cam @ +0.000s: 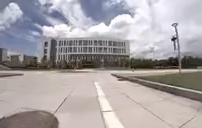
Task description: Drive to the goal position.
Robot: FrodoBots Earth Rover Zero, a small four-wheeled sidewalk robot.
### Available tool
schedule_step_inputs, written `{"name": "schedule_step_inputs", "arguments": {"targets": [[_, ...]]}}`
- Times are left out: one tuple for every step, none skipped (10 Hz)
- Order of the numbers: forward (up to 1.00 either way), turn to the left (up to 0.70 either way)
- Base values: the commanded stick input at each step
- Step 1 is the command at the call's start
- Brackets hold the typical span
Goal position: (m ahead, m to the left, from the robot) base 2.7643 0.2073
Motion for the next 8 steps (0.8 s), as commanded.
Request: {"name": "schedule_step_inputs", "arguments": {"targets": [[0.7,0.05],[0.7,0.05],[0.7,0.05],[0.7,0.05],[0.7,0.05],[0.7,0.05],[0.7,0.05],[0.7,0.05]]}}
